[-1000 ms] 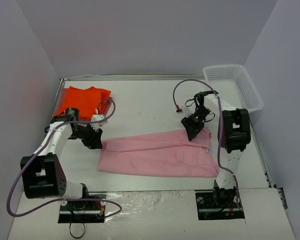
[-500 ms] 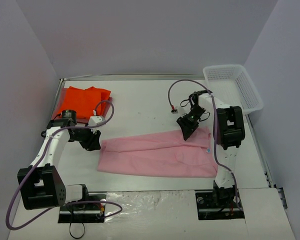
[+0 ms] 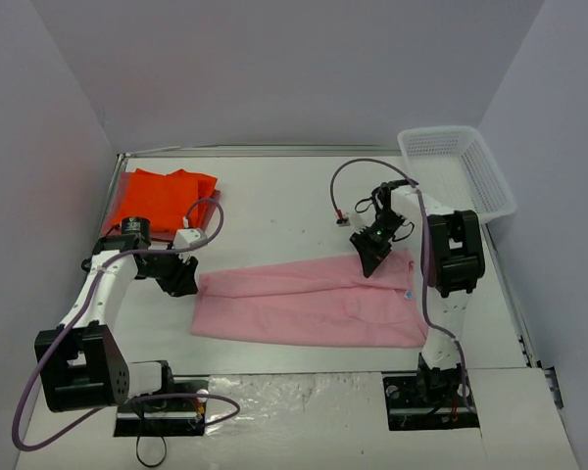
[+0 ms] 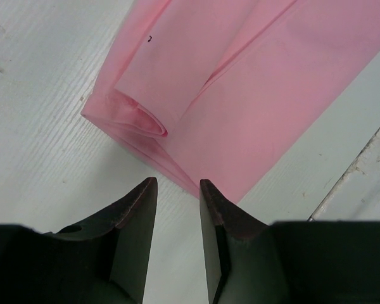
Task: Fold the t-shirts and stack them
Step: Fold the other side of the tshirt into a rectangle
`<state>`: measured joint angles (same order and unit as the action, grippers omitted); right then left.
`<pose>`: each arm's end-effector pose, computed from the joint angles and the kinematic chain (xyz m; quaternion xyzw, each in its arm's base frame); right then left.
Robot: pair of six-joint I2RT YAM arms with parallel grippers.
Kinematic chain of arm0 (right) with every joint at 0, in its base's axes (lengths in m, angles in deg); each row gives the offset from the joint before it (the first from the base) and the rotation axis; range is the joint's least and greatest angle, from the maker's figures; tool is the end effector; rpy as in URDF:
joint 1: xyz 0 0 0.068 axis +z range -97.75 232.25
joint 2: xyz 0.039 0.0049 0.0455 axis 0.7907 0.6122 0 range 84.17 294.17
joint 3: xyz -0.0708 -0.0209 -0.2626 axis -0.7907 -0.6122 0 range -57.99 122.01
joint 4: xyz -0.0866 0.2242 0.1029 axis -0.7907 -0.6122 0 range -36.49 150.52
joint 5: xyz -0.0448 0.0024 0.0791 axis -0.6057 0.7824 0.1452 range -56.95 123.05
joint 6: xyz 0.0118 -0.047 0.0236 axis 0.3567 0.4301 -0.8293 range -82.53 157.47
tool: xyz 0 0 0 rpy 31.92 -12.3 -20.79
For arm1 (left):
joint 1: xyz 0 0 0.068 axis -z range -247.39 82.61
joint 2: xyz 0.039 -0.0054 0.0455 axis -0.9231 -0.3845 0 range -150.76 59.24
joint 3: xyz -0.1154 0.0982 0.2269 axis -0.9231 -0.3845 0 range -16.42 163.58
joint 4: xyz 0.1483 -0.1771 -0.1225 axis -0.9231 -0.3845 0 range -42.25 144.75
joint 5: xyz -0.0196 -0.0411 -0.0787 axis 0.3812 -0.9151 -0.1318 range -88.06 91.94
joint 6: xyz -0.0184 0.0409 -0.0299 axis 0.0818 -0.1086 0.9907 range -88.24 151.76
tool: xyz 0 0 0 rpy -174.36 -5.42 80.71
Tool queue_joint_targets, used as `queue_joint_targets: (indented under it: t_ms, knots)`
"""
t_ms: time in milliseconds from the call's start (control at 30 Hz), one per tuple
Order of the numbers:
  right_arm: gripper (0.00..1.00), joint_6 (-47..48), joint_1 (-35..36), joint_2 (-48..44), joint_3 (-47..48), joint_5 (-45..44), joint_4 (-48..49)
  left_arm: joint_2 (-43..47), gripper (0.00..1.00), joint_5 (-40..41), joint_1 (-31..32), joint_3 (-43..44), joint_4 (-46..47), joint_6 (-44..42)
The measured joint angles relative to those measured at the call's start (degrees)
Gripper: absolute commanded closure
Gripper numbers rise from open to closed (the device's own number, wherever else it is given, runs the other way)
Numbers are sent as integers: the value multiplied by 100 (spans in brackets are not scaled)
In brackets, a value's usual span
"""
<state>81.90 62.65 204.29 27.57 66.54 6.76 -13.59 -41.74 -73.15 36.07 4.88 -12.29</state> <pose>0.3814 0.0898 0.1486 -0.4446 0.8480 0.2713 0.0978 0.2277 -0.0017 0.2431 0.3603 0.8429 -0.2652 0.2990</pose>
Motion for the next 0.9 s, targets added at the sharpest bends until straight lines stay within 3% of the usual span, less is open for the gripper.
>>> queue_joint_targets:
  t_ms: [433, 700, 900]
  knots:
    - [100, -125, 463, -1694, -846, -31, -120, 149, 67, -2, 0, -55, 87, 74]
    - [79, 39, 671, -1847, -1735, -339, -431, 181, 66, -2, 0, -57, 92, 76]
    - [75, 129, 780, -1847, -1978, -452, -573, 181, 64, 0, 0, -76, 120, 74]
